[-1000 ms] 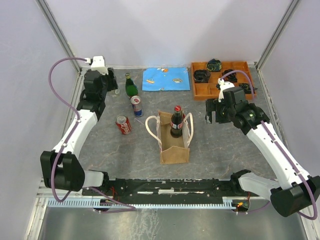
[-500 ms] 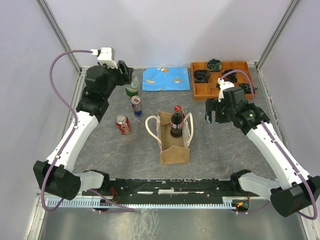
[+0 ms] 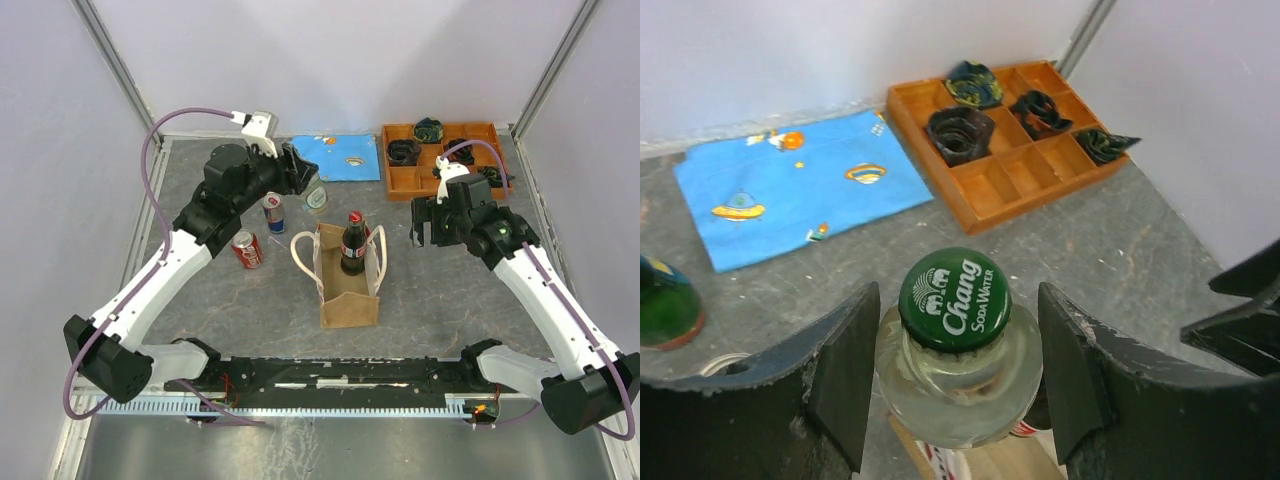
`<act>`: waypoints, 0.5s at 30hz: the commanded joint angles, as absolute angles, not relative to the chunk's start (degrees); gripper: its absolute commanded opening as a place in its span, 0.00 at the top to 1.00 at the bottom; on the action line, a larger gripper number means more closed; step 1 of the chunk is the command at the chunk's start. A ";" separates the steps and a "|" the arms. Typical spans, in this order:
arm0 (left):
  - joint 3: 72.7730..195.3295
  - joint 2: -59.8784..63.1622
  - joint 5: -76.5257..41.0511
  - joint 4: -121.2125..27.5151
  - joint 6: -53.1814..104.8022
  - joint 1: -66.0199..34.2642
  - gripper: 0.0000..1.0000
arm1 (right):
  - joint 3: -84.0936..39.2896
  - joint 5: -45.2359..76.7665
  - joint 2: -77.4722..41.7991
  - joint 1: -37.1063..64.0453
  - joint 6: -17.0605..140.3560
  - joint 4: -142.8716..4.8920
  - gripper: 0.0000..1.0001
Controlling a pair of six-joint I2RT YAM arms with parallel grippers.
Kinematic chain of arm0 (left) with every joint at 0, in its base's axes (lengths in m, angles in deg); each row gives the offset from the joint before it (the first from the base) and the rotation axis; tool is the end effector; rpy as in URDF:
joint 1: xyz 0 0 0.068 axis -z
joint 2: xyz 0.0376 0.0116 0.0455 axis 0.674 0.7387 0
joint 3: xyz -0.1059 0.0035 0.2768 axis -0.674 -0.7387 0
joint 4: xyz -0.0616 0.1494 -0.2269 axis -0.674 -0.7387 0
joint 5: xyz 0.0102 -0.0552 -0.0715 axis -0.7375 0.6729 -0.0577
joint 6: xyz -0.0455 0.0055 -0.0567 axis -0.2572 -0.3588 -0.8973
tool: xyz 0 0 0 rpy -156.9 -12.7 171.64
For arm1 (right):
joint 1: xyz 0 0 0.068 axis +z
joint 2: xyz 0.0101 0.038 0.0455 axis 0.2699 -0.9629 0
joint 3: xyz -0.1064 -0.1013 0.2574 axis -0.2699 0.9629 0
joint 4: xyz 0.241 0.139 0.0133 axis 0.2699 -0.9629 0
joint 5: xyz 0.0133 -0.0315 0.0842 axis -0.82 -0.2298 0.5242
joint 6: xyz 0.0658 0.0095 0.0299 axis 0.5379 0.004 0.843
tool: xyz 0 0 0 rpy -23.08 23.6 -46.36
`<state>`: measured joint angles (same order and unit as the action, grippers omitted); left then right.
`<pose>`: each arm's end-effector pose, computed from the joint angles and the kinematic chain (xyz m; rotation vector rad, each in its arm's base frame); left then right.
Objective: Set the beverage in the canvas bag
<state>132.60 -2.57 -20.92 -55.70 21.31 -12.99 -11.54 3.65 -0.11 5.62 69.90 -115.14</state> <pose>0.2796 -0.1636 0.4274 0.2692 1.7205 -0.6638 0.2317 0.0850 0.3420 -0.0903 2.3676 0.2156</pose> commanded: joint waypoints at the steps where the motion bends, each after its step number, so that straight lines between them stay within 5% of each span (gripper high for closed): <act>1: 134.16 -6.09 -19.58 -45.96 16.38 -10.26 0.97 | -10.90 4.07 1.47 5.78 69.81 -113.35 0.06; 15: 126.75 -7.19 -19.33 -44.97 14.11 -2.95 0.97 | -10.72 2.87 1.65 5.79 69.86 -113.90 0.06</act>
<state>126.02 -2.61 -20.89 -56.13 17.86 -4.62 -10.49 3.59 0.66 5.62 69.93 -115.20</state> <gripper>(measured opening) 0.654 0.939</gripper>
